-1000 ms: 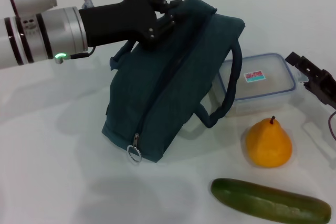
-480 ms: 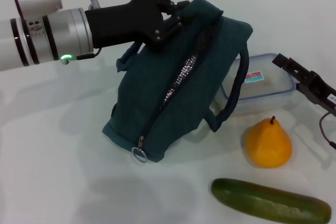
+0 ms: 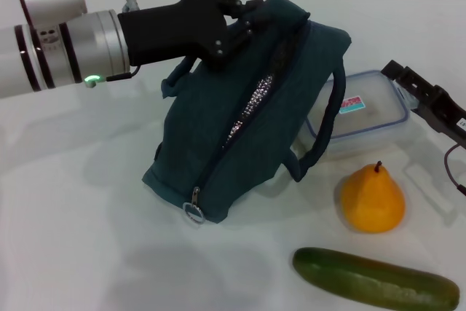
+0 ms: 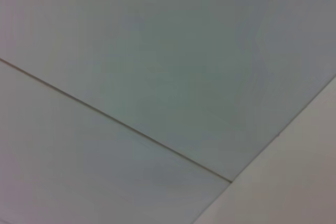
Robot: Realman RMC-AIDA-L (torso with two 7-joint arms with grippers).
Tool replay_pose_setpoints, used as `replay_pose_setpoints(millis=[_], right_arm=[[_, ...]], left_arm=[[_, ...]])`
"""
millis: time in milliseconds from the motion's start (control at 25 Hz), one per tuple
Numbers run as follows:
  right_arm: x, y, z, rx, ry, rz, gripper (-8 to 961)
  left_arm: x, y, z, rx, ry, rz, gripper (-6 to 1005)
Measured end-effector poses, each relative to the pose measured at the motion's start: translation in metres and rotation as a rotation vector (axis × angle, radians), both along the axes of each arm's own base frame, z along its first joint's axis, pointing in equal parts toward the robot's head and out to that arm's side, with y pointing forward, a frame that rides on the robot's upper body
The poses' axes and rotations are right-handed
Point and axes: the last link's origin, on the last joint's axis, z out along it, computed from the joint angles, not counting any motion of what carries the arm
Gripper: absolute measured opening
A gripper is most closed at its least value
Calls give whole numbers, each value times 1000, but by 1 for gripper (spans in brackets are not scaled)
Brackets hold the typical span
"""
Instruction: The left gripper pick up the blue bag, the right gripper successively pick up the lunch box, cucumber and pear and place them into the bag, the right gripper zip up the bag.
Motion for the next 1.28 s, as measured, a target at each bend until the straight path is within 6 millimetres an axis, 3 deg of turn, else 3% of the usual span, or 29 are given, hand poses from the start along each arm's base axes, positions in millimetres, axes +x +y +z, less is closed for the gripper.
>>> replay_pose_setpoints(millis=[600,800,880,1120,1280], right_arm=[[-3,5,2,13,5,-2,853],[-4,6,2,17,3,3,679],[-6,7,2,22,-2,13,449],[-5,9,2,37,-18,6,214],[-6,10,-2,18,-40,5,164]], left_arm=[[1,1,2,30,-4,-20,129],[1,1,1,34,0,-25,129],[0,1,1,38,1,-27,129],[1,2,3,50,-10,-28,129],[1,2,3,54,-11,-31,128]])
